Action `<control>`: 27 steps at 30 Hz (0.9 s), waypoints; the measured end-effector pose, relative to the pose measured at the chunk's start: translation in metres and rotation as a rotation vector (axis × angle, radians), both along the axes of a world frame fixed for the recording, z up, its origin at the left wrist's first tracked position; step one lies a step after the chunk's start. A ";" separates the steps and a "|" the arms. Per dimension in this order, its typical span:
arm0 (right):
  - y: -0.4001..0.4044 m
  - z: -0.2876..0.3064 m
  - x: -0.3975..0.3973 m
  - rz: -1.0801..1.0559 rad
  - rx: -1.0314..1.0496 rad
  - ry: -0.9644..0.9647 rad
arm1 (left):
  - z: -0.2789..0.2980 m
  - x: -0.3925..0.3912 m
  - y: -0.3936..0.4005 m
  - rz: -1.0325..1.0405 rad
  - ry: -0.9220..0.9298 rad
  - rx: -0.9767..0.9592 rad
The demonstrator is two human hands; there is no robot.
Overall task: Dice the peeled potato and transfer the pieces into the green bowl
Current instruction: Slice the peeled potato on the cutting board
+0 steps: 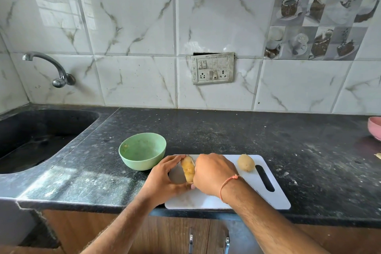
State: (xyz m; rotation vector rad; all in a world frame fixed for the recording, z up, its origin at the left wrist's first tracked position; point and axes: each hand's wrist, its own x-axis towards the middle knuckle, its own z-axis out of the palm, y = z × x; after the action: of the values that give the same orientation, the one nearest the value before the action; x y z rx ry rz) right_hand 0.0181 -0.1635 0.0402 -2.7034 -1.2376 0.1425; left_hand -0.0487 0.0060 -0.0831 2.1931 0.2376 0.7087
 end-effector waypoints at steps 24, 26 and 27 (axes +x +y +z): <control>-0.001 -0.040 0.004 0.046 -0.014 -0.143 | -0.001 -0.001 0.002 0.044 0.064 -0.020; -0.008 -0.043 0.000 0.041 -0.003 -0.127 | 0.000 -0.001 0.002 0.042 0.069 -0.025; -0.015 -0.044 -0.003 0.041 0.007 -0.117 | 0.000 0.000 0.001 0.045 0.071 -0.036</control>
State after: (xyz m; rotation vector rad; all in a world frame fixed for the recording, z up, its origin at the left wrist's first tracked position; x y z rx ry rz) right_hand 0.0150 -0.1789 -0.0042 -2.7167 -1.3224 -0.0149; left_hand -0.0490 0.0074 -0.0836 2.1863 0.3342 0.6465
